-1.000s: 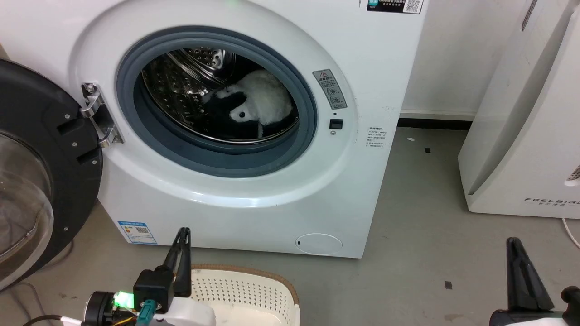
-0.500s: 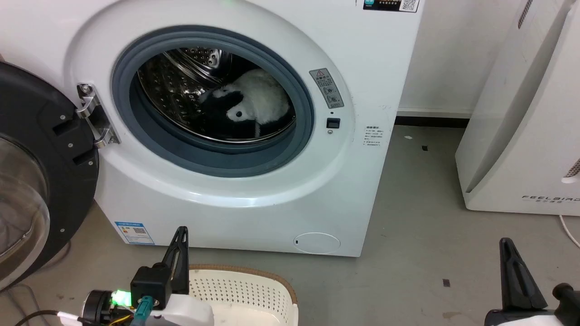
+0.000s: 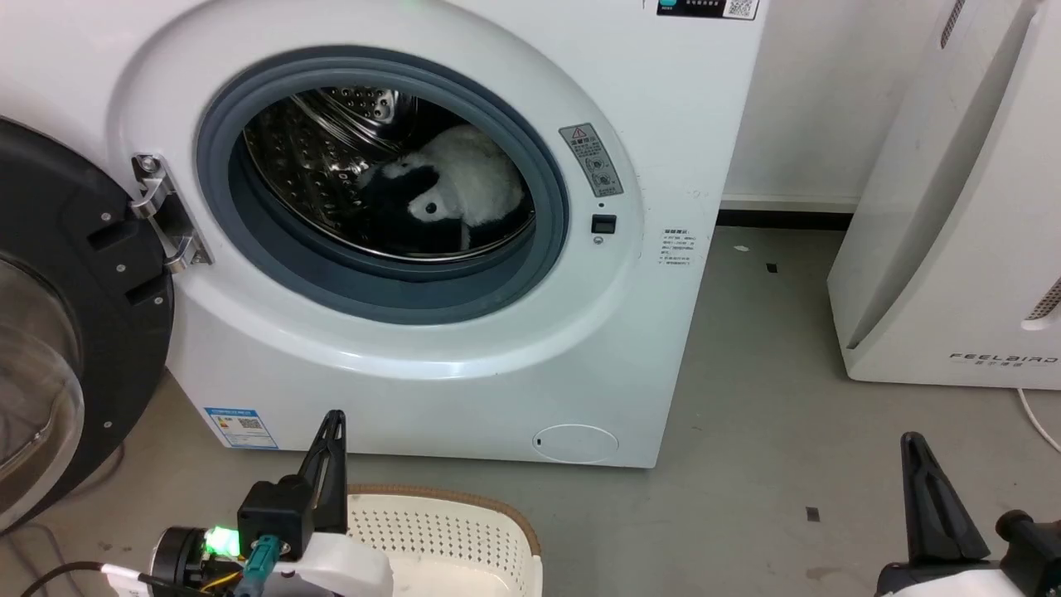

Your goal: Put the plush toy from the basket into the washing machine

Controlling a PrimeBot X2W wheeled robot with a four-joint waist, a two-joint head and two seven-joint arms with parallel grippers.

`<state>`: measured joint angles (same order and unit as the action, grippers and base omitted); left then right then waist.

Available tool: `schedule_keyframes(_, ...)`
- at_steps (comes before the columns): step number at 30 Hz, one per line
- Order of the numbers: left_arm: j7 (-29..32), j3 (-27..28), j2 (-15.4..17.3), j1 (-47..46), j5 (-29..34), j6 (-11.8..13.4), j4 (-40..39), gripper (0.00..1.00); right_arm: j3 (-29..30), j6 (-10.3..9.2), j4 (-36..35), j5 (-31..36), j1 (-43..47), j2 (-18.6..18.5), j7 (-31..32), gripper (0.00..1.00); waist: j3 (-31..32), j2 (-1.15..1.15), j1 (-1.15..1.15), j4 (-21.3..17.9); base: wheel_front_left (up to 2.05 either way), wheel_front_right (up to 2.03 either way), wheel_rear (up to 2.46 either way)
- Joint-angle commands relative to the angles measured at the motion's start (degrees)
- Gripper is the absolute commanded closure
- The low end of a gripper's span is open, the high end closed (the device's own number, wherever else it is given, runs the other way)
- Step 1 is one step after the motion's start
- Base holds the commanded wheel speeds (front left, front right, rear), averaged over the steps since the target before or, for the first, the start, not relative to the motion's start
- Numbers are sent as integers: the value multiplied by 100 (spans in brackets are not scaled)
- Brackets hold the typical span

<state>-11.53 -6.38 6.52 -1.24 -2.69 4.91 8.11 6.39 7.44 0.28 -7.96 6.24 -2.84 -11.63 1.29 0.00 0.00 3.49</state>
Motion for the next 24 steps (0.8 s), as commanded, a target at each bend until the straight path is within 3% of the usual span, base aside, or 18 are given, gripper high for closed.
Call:
schedule_keyframes(1, 52, 33, -14, 31, 39, -17, -55, 100, -31, 1, -6, 69, -99, -1, 55, 100, -3, 0, 0, -6, 0, 0, 0)
schedule_keyframes(24, 321, 181, -99, 54, 95, -133, -240, 100, -180, 2, -11, 247, -228, -2, 326, 100, -33, 0, 0, -90, 0, 0, 0)
